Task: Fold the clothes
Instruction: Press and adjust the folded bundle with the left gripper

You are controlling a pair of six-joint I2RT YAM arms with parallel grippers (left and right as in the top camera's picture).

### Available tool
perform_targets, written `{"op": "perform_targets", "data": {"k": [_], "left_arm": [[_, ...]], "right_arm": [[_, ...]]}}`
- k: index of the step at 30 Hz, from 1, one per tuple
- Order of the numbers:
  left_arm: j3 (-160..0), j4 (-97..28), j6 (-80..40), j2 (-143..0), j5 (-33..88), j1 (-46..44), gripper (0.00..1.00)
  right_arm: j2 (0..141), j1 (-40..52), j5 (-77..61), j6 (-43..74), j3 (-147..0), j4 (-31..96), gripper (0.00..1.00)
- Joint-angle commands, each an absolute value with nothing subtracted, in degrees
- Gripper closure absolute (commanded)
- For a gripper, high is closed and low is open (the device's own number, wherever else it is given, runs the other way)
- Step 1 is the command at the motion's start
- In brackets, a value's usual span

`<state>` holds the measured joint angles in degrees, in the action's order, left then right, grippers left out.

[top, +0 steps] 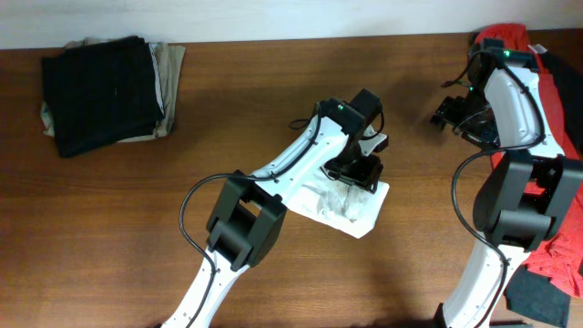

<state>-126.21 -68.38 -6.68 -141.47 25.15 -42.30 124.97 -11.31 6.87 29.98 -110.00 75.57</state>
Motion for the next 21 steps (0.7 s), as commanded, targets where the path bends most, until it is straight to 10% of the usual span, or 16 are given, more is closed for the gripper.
{"op": "perform_targets", "data": {"k": [1,19,21], "left_arm": [[-126.58,-68.34,-7.86,-142.87,26.30,-43.09,0.41],[-149.64,-87.72,-8.49,-139.15,25.85,-36.36,0.21],[-149.62,-88.62,-8.03,-139.15,25.65,-30.50,0.04]], "right_arm": [[124.22,-11.29,8.01,30.50,-109.78,75.57,0.01],[124.22,-11.29,8.01,30.52,-109.78,75.57,0.01],[124.22,-11.29,8.01,30.52,-109.78,75.57,0.01]]}}
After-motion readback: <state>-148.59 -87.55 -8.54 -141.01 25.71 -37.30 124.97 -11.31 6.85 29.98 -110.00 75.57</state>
